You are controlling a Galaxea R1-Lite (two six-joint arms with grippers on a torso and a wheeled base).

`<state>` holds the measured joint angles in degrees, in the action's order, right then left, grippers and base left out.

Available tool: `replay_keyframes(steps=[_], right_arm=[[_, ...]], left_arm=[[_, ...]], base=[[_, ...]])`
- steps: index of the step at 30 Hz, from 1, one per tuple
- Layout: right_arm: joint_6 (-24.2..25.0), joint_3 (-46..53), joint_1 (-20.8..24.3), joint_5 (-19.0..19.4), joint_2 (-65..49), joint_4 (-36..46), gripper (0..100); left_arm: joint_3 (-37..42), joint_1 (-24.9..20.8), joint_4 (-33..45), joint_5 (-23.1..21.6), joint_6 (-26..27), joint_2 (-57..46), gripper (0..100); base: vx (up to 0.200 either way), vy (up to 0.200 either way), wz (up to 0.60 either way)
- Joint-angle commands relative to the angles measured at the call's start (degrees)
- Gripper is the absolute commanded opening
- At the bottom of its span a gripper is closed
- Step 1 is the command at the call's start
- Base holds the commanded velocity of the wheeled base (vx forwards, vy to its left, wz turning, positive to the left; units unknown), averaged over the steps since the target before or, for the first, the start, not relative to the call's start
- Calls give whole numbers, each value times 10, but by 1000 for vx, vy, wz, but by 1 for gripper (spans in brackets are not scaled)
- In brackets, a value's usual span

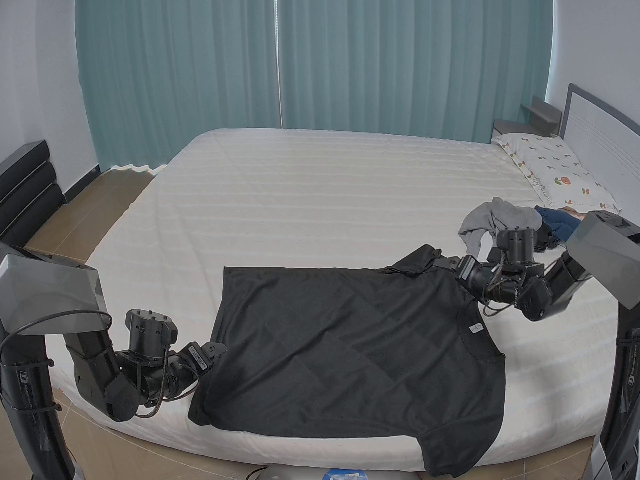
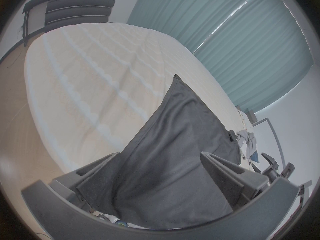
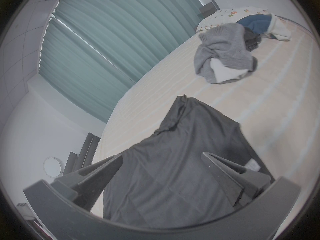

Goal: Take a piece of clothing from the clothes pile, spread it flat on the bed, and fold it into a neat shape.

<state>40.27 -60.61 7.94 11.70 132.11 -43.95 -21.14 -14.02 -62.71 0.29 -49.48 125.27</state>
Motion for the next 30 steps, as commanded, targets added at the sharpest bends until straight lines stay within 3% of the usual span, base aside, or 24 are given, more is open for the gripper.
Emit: replay_keyframes(steps=[1, 10, 21, 30], right_arm=[[39, -320, 66, -46, 171, 207, 100], [68, -540, 66, -66, 268, 351, 100], [59, -540, 61, -72, 270, 380, 100], [56, -540, 67, -61, 281, 351, 100]], left_arm=[[-13, 18, -61, -33, -26, 52, 100], [-8, 17, -82, -31, -25, 61, 100], [-8, 14, -91, 6, -30, 71, 100], [-8, 15, -139, 17, -59, 81, 100]], base=[[0, 0, 0], [0, 0, 0], [0, 0, 0], [0, 0, 0]])
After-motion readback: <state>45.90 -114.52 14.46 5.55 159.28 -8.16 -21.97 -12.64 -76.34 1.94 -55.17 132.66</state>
